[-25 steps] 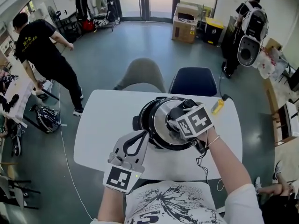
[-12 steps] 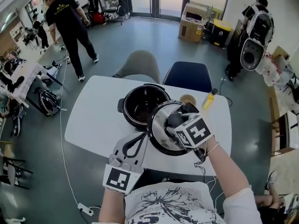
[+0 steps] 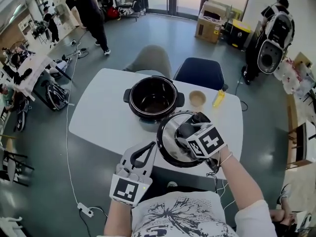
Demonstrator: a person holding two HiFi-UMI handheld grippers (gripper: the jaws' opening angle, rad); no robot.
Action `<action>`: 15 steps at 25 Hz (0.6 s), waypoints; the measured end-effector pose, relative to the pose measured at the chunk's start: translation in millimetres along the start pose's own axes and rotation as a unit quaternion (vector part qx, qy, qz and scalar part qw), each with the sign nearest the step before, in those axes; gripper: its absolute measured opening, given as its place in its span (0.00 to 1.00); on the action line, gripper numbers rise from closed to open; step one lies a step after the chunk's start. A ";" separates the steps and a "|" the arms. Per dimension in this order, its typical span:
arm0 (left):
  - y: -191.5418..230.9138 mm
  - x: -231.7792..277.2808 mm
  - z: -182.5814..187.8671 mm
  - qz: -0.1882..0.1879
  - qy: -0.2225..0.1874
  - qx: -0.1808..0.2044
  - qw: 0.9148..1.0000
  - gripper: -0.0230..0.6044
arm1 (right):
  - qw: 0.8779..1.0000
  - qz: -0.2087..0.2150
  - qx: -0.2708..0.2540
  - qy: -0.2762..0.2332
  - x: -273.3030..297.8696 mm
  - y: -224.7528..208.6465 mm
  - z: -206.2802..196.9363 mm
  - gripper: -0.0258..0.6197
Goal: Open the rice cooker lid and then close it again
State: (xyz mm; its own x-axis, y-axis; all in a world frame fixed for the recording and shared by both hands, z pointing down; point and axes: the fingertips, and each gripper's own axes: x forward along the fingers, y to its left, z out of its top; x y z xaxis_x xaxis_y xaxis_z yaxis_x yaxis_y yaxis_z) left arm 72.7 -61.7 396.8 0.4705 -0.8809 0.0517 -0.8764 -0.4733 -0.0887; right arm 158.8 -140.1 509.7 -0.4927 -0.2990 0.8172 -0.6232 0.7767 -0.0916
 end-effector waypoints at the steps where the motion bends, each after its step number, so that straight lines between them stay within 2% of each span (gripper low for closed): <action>1: -0.4 -4.3 -1.5 0.004 0.001 -0.001 1.000 0.06 | 1.000 0.001 -0.001 0.001 0.8 2.9 -2.9 0.49; 6: -5.1 -20.5 3.0 0.029 0.001 -0.006 1.000 0.06 | 1.000 0.002 -0.002 0.003 -6.8 11.4 -18.0 0.49; 10: -2.5 -25.8 10.9 0.033 -0.011 0.000 0.999 0.06 | 1.000 -0.005 0.000 0.006 -5.5 16.2 -22.0 0.49; 15: 20.8 -23.5 21.8 0.022 -0.025 0.001 0.999 0.06 | 1.000 -0.012 -0.006 0.005 -3.0 21.9 3.7 0.49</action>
State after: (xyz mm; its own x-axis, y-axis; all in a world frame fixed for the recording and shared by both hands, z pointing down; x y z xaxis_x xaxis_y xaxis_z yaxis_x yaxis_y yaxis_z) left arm 45.6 -50.9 372.0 0.4355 -0.9002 -0.0017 -0.8966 -0.4335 -0.0909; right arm 144.3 -124.3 503.1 -0.4718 -0.3119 0.8247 -0.6278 0.7756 -0.0659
